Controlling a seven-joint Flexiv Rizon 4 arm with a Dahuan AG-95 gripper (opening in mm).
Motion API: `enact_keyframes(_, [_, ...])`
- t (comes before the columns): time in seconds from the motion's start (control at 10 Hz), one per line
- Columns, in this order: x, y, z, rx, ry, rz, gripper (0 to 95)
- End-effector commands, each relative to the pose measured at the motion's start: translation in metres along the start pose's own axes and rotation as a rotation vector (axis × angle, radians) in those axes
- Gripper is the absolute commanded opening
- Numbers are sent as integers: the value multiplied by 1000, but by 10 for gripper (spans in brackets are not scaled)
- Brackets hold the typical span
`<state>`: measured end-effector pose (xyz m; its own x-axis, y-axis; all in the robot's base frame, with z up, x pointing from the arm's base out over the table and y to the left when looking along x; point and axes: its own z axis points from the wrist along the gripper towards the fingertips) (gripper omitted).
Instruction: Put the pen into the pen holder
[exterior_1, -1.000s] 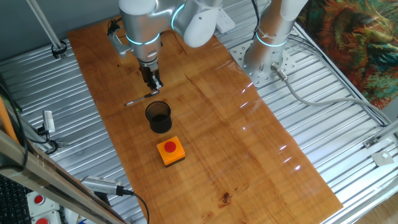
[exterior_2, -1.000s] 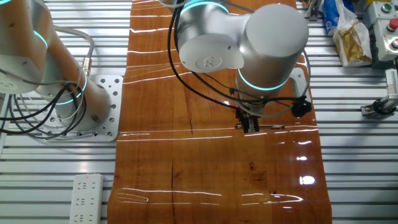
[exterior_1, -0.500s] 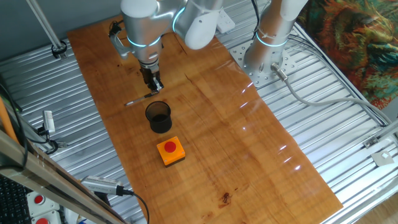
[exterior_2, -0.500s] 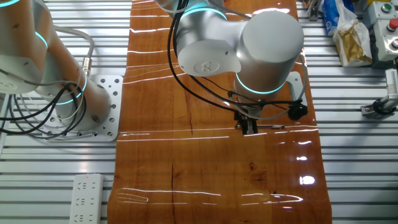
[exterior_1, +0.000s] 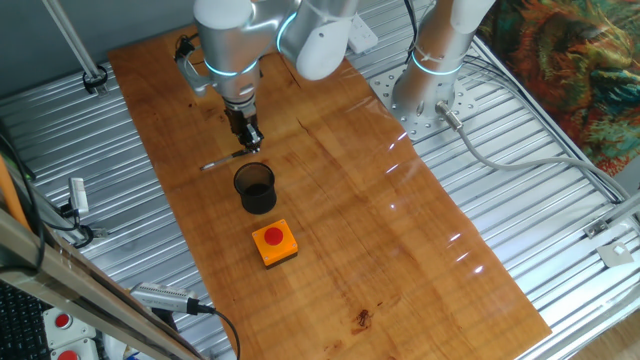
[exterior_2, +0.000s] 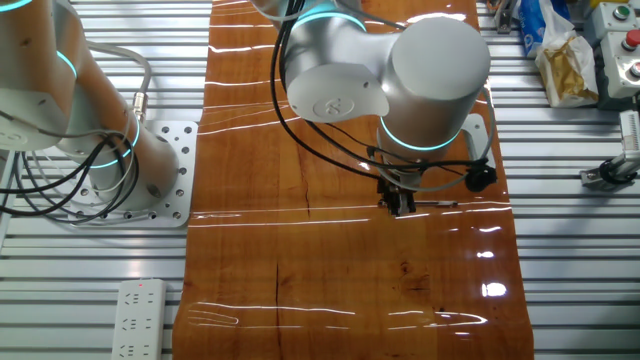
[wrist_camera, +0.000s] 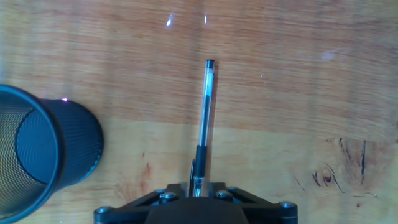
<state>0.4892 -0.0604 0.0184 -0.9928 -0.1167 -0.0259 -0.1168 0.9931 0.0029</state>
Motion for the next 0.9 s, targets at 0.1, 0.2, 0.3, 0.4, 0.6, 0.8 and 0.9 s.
enact_keyframes(0.1, [-1, 0, 5, 1, -1, -3, 570])
enact_keyframes(0.2, [-1, 0, 7, 1, -2, -4, 570])
enact_keyframes(0.3, [0, 0, 11, 2, -1, -6, 570])
enact_keyframes(0.4, [0, 0, 11, 2, -1, -7, 570])
enact_keyframes(0.6, [0, 0, 11, 2, 0, -9, 570])
enact_keyframes(0.8, [0, 0, 18, 4, -1, -12, 570])
enact_keyframes(0.9, [0, 1, 21, 5, -3, -12, 570])
